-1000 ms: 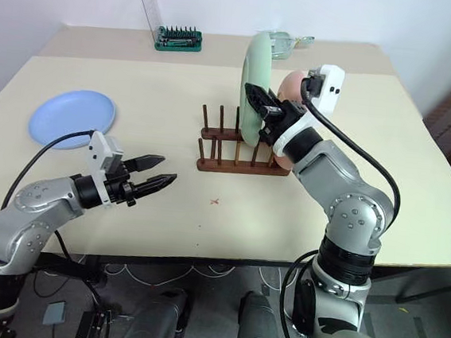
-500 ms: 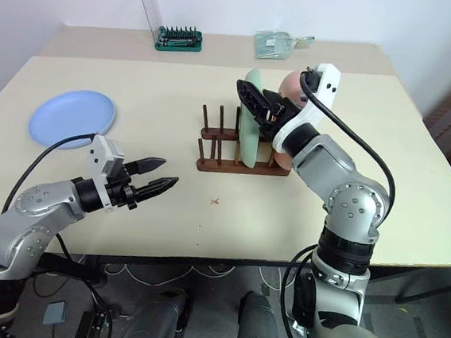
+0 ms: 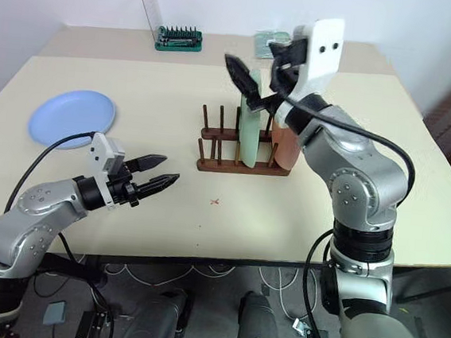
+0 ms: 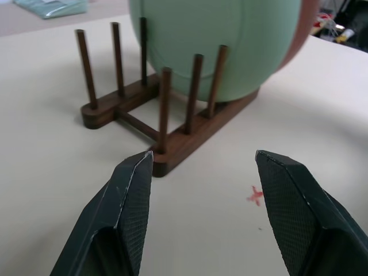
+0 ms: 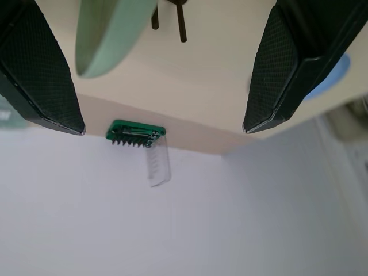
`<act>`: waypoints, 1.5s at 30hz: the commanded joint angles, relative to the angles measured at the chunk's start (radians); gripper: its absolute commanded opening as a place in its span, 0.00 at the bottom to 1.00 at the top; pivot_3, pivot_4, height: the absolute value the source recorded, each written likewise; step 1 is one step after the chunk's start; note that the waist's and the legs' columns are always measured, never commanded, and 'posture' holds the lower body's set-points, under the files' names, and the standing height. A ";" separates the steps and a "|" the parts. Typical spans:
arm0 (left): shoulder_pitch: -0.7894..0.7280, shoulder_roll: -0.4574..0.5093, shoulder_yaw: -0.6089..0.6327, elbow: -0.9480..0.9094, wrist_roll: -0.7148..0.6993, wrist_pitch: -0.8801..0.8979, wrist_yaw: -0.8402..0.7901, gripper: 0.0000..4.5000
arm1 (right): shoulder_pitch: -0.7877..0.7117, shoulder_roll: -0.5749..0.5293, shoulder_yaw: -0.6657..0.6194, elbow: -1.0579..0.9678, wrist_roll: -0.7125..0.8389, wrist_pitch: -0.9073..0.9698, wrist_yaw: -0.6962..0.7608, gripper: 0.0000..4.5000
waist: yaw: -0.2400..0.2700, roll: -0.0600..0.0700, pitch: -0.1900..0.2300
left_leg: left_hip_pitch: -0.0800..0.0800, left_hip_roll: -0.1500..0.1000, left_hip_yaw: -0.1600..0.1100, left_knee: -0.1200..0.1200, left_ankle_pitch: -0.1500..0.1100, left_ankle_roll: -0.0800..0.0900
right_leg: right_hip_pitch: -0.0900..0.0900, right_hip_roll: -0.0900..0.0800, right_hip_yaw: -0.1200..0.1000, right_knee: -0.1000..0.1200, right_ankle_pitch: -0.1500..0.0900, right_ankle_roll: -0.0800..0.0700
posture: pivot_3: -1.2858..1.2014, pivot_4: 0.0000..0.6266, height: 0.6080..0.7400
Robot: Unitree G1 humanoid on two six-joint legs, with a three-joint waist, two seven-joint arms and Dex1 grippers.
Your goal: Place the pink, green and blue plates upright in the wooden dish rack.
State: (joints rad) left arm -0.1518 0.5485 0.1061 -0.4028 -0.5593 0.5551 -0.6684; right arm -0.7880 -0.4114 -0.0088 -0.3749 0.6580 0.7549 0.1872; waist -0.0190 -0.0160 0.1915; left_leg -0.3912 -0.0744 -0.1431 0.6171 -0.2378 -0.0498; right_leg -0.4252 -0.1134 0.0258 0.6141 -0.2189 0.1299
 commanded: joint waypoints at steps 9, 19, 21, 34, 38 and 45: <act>-0.376 -0.119 0.381 0.464 0.203 -0.070 0.735 0.99 | -0.063 -0.026 0.236 0.049 -0.341 -0.335 0.276 1.00 | 0.003 -0.004 0.000 | 0.000 0.000 -0.001 0.001 0.000 0.000 | 0.000 0.001 0.000 0.000 0.001 0.000 | 0.52 0.24 1.00; -0.571 -0.124 0.635 0.733 0.099 0.196 1.027 0.99 | -0.036 0.024 0.228 0.077 -0.397 -0.365 0.329 1.00 | 0.010 -0.008 -0.002 | -0.001 -0.001 -0.001 0.001 0.001 -0.002 | -0.001 0.000 -0.001 0.001 0.001 0.001 | 0.52 0.24 1.00; -0.591 -0.123 0.659 0.779 0.087 0.209 1.048 0.99 | -0.030 0.028 0.227 0.075 -0.408 -0.368 0.337 1.00 | 0.007 -0.008 -0.002 | -0.001 -0.001 -0.001 0.001 0.001 -0.002 | -0.001 0.000 -0.001 0.001 0.002 0.001 | 0.52 0.24 1.00; -0.611 -0.127 0.659 0.805 0.038 0.182 1.030 0.00 | 0.001 0.040 0.217 0.062 -0.449 -0.363 0.348 1.00 | 0.002 -0.008 -0.002 | 0.000 0.000 0.000 0.001 0.001 -0.003 | -0.002 0.000 -0.001 0.002 0.002 0.001 | 0.52 0.24 1.00; -0.612 -0.083 0.374 0.526 0.168 0.001 0.819 0.00 | 0.000 0.024 0.250 0.089 -0.514 -0.407 0.362 1.00 | 0.007 -0.011 -0.001 | -0.001 0.000 0.000 0.001 0.002 -0.003 | -0.002 0.000 -0.001 0.001 0.003 0.000 | 0.52 0.24 1.00; -0.669 -0.093 0.199 0.273 0.178 0.055 0.731 0.00 | -0.027 -0.014 0.352 0.191 -0.735 -0.612 0.375 1.00 | -0.003 -0.011 -0.002 | 0.000 0.000 0.002 0.000 0.002 -0.004 | -0.002 0.000 -0.001 0.000 0.003 0.000 | 0.52 0.24 1.00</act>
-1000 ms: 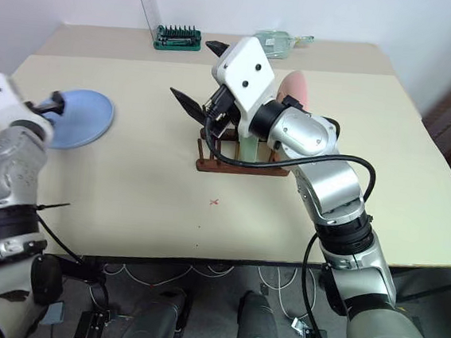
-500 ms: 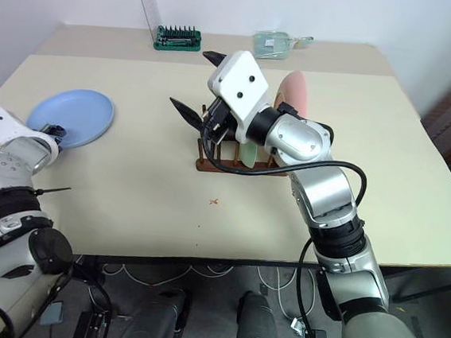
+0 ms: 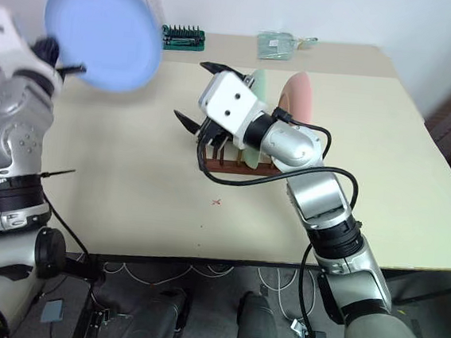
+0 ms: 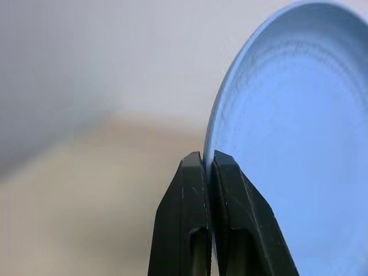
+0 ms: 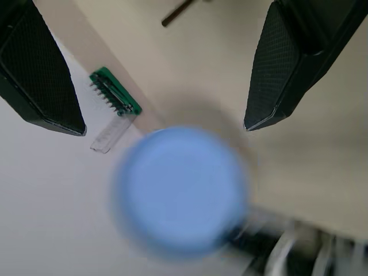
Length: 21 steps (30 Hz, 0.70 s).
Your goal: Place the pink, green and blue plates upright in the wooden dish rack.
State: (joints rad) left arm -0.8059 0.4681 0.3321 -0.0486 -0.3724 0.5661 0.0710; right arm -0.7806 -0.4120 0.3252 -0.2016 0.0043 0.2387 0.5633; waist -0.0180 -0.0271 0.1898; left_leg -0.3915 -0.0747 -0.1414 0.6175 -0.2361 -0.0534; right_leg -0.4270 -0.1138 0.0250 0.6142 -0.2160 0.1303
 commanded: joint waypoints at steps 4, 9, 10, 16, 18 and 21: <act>-0.049 -0.044 -0.097 -0.194 -0.015 0.167 0.003 0.00 | -0.075 -0.016 0.067 0.114 -0.231 -0.227 -0.037 1.00 | -0.017 0.000 0.000 | 0.001 0.001 0.001 -0.001 0.000 0.000 | 0.000 0.001 0.000 0.001 0.000 0.000 | 0.52 0.24 1.00; -0.095 -0.117 -0.096 -0.293 -0.060 0.306 0.043 0.00 | -0.133 0.017 0.088 0.206 -0.350 -0.318 -0.090 1.00 | -0.025 0.000 0.000 | 0.001 0.001 0.000 -0.001 0.002 -0.003 | 0.000 0.001 0.000 0.001 0.000 0.000 | 0.52 0.24 1.00; -0.105 -0.134 -0.090 -0.311 -0.072 0.331 0.052 0.00 | -0.141 0.022 0.095 0.220 -0.369 -0.333 -0.093 1.00 | -0.024 0.000 0.000 | 0.001 0.001 0.000 -0.001 0.002 -0.004 | -0.001 0.001 0.000 0.001 0.000 0.000 | 0.52 0.24 1.00; -0.163 -0.133 -0.048 -0.395 -0.131 0.462 0.052 0.00 | -0.192 0.052 0.113 0.308 -0.469 -0.387 -0.121 1.00 | -0.027 0.000 0.000 | 0.001 0.001 0.000 -0.001 0.002 -0.004 | 0.000 0.001 0.000 0.001 0.000 0.000 | 0.52 0.24 1.00; -0.179 -0.132 -0.020 -0.415 -0.150 0.502 0.061 0.00 | -0.216 0.059 0.113 0.346 -0.504 -0.395 -0.140 1.00 | -0.026 0.000 0.000 | 0.001 0.001 0.000 -0.001 0.003 -0.004 | -0.001 0.001 0.000 0.001 0.000 0.000 | 0.52 0.24 1.00; -0.198 -0.133 0.006 -0.434 -0.164 0.538 0.071 0.00 | -0.240 0.062 0.108 0.391 -0.535 -0.404 -0.161 0.94 | -0.025 0.000 0.000 | 0.001 0.001 0.000 -0.001 0.003 -0.004 | -0.001 0.001 0.000 0.001 0.000 0.000 | 0.52 0.24 1.00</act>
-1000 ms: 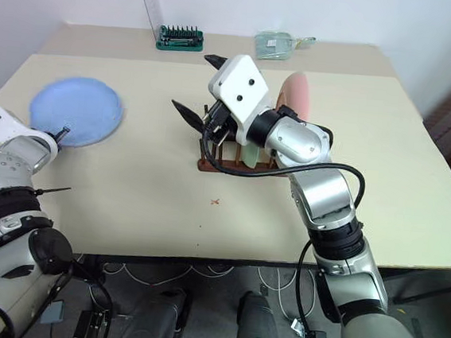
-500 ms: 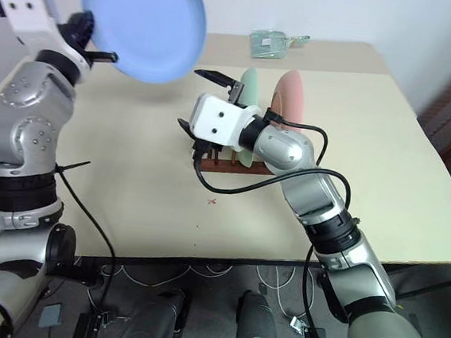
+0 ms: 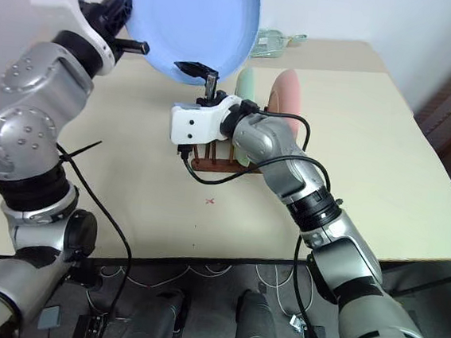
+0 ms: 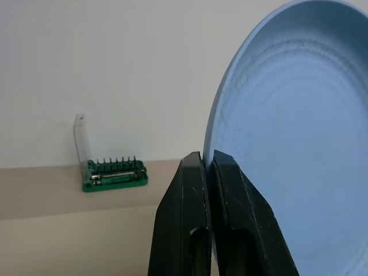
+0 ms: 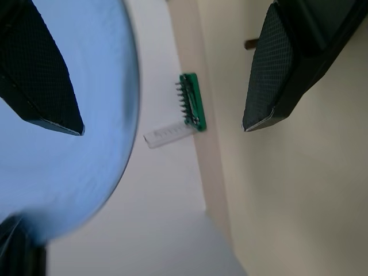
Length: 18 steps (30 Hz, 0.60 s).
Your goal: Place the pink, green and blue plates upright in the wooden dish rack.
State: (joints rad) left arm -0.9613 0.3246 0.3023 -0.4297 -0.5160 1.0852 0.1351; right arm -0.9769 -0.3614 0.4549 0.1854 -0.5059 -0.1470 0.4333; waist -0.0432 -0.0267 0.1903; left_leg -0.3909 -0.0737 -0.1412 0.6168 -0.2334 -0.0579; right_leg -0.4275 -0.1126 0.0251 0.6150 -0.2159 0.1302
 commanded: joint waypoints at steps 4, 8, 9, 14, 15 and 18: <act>-0.042 -0.006 0.047 -0.071 -0.026 0.044 0.017 0.00 | -0.057 0.014 -0.029 0.025 -0.050 -0.023 -0.059 0.58 | 0.001 0.000 0.000 | 0.000 0.000 0.000 0.000 0.000 0.000 | 0.000 0.000 0.000 0.000 0.000 0.000 | 0.52 0.24 1.00; -0.037 -0.016 0.049 -0.075 -0.026 0.057 0.023 0.00 | -0.063 0.017 -0.038 0.031 -0.058 -0.031 -0.076 0.13 | 0.001 0.000 0.000 | 0.000 0.000 0.000 0.000 0.000 0.000 | 0.000 0.000 0.000 0.000 0.000 0.000 | 0.52 0.24 1.00; -0.036 -0.020 0.054 -0.076 -0.028 0.059 0.024 0.00 | -0.061 0.018 -0.038 0.028 -0.061 -0.031 -0.079 0.01 | 0.001 0.000 0.000 | 0.000 0.000 0.000 0.000 0.000 0.000 | 0.000 0.000 0.000 0.000 0.000 0.000 | 0.52 0.24 1.00; -0.025 -0.039 0.078 -0.078 -0.041 0.063 0.020 0.00 | -0.048 0.025 -0.041 0.007 -0.068 -0.036 -0.086 0.01 | 0.000 0.000 0.000 | 0.000 0.000 0.000 0.000 0.000 -0.001 | 0.000 0.000 0.000 0.000 0.000 0.000 | 0.52 0.24 1.00; -0.021 -0.045 0.086 -0.077 -0.042 0.054 0.020 0.07 | -0.045 0.026 -0.044 0.003 -0.065 -0.036 -0.085 0.00 | 0.000 0.000 0.000 | 0.000 0.000 0.000 0.000 0.000 -0.001 | 0.000 0.000 0.000 0.000 0.000 0.000 | 0.52 0.24 1.00; -0.026 -0.078 0.139 -0.066 -0.051 -0.042 0.018 0.30 | -0.036 0.033 -0.051 -0.008 -0.053 -0.035 -0.084 0.00 | 0.001 0.000 0.000 | 0.000 0.000 0.000 0.000 0.000 -0.001 | 0.000 0.000 0.000 0.000 0.000 0.000 | 0.52 0.24 1.00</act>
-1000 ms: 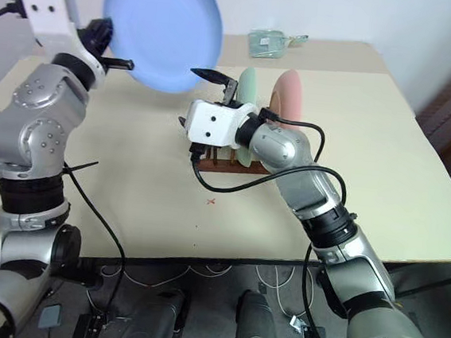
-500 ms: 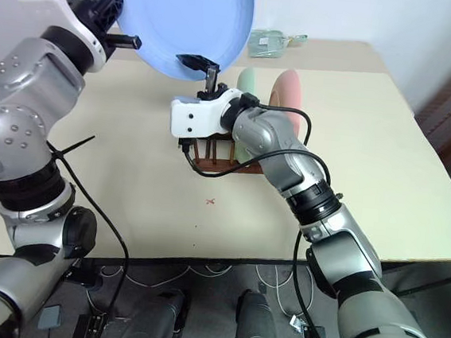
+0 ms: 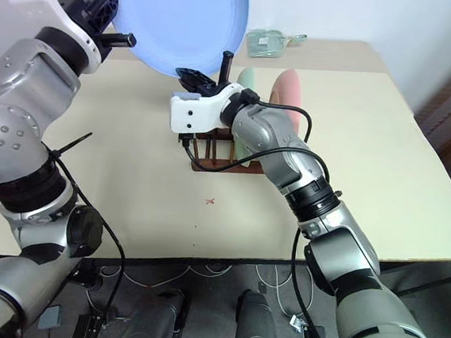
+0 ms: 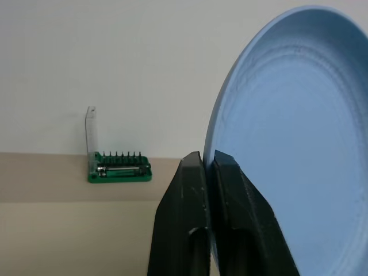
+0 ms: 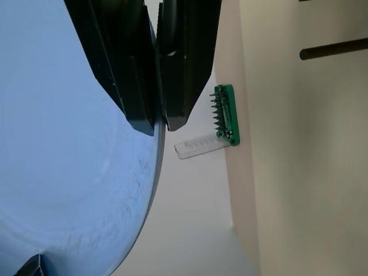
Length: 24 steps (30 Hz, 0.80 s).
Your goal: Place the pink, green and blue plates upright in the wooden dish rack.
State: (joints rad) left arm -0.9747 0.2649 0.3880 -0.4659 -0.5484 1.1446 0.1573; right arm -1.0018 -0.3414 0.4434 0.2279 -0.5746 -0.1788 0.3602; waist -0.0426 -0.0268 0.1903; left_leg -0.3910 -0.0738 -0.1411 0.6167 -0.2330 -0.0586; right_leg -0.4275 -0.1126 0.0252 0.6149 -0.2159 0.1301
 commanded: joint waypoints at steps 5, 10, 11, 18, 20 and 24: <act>-0.055 -0.074 0.250 0.043 -0.096 -0.298 0.068 0.63 | 0.008 0.029 -0.049 -0.074 0.051 -0.008 0.005 0.00 | -0.001 0.000 0.000 | 0.000 0.000 0.000 0.000 0.000 -0.001 | 0.000 0.000 0.000 0.000 0.000 0.000 | 0.52 0.24 1.00; 0.112 0.127 0.210 0.136 0.038 -0.418 -0.048 0.63 | 0.040 0.098 -0.111 -0.135 0.205 0.050 0.050 0.00 | -0.008 0.000 0.000 | 0.000 0.000 0.000 0.000 0.000 -0.001 | 0.000 0.000 0.000 0.000 0.000 0.000 | 0.52 0.24 1.00; 0.211 0.205 0.171 0.181 0.114 -0.465 -0.105 0.63 | 0.054 0.142 -0.147 -0.175 0.299 0.106 0.076 0.00 | -0.010 0.001 -0.001 | 0.002 0.001 0.001 -0.002 0.000 -0.001 | 0.000 0.000 0.001 0.000 0.000 0.000 | 0.52 0.24 1.00; 0.589 0.340 0.028 0.285 0.220 -0.683 -0.375 0.63 | 0.110 0.326 -0.346 -0.437 0.811 0.581 0.157 0.00 | -0.005 0.001 -0.001 | 0.001 0.001 -0.001 -0.002 -0.002 0.003 | -0.001 0.001 0.000 0.001 0.001 -0.002 | 0.52 0.24 1.00; 0.668 0.329 0.007 0.265 0.198 -0.727 -0.457 0.63 | 0.122 0.349 -0.398 -0.498 0.932 0.711 0.148 0.00 | 0.002 0.001 -0.001 | 0.001 0.002 -0.001 -0.002 -0.002 0.003 | -0.001 0.001 0.000 0.001 0.001 -0.002 | 0.52 0.24 1.00; 0.811 0.309 -0.061 0.209 0.192 -0.769 -0.565 0.63 | 0.167 0.362 -0.464 -0.609 1.145 0.944 0.101 0.00 | 0.006 0.002 -0.001 | 0.001 0.002 -0.001 -0.002 -0.002 0.004 | -0.001 0.000 0.000 0.000 0.001 -0.003 | 0.52 0.24 1.00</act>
State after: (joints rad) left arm -0.1748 0.5747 0.3436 -0.1987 -0.3488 0.4140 -0.3670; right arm -0.8324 0.0079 0.0160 -0.3065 0.4693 0.6870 0.4846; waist -0.0364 -0.0252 0.1894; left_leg -0.3902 -0.0721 -0.1420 0.6144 -0.2352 -0.0548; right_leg -0.4285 -0.1124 0.0250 0.6155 -0.2145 0.1272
